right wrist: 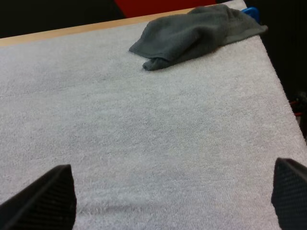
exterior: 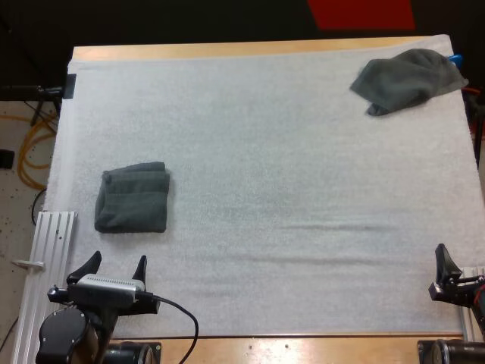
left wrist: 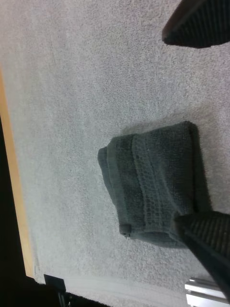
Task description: Pick towel from pile fold and stack
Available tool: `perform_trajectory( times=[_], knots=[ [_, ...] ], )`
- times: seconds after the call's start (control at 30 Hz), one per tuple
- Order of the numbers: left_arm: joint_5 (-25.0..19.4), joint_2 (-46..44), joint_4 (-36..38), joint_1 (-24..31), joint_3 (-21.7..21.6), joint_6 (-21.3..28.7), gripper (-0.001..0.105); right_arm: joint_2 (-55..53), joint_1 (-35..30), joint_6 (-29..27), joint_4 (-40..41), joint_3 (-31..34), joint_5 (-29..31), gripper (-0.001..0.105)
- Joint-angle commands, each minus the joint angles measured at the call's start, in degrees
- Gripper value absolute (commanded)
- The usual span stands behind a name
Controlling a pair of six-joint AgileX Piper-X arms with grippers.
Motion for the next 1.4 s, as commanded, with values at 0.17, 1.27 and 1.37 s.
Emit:
perform_trajectory(
  times=[0.17,1.27,1.37],
  knots=[
    [0.62,-7.67,-0.68,-0.91,-0.26,0.01,0.068,-2.00,-0.24,-0.01,-0.49,-0.25,-0.13,0.080],
    [13.76,36.89,-14.94,-18.83,-24.00,-0.29,0.068,35.48,-0.24,1.74,-1.94,-21.79,-5.72,0.080],
    [13.87,37.70,-16.53,-18.83,-24.00,-0.79,0.068,42.26,-0.24,4.71,-7.42,-21.79,-5.72,0.080]
  ],
)
